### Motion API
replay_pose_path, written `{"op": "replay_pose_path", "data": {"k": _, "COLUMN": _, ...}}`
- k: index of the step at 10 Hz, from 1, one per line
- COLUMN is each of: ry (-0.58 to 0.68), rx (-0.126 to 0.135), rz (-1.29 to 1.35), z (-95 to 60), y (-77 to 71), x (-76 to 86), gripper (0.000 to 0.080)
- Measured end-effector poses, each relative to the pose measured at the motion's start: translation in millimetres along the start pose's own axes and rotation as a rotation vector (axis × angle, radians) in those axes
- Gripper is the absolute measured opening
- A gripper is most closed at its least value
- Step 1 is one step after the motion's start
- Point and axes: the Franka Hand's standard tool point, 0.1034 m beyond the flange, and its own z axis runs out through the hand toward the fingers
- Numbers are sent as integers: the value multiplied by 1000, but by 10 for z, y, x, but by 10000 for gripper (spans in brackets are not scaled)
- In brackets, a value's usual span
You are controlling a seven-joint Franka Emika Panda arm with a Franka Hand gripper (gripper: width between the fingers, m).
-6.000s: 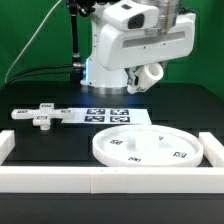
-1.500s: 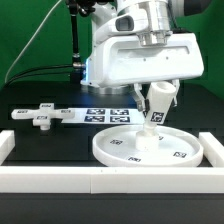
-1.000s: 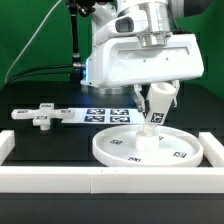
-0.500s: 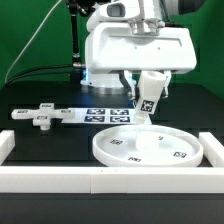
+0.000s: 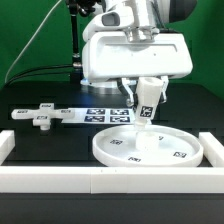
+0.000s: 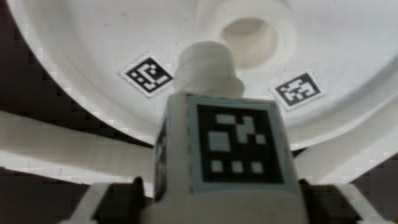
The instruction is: Assemble round table
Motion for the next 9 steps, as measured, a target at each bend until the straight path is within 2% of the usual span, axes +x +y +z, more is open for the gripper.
{"op": "replay_pose_path", "data": {"k": 4, "ry": -4, "rx": 4, "rz": 4, "z": 16, "y": -16, "x": -16, "gripper": 409}}
{"op": "replay_pose_path", "data": {"k": 6, "ry": -2, "rx": 17, "rz": 1, "z": 35, "y": -149, "x": 27, "gripper": 409}}
{"op": "replay_pose_path", "data": {"k": 9, "ry": -12, "rx": 26, "rz": 5, "z": 81, "y": -171, "x": -27, "gripper": 409}}
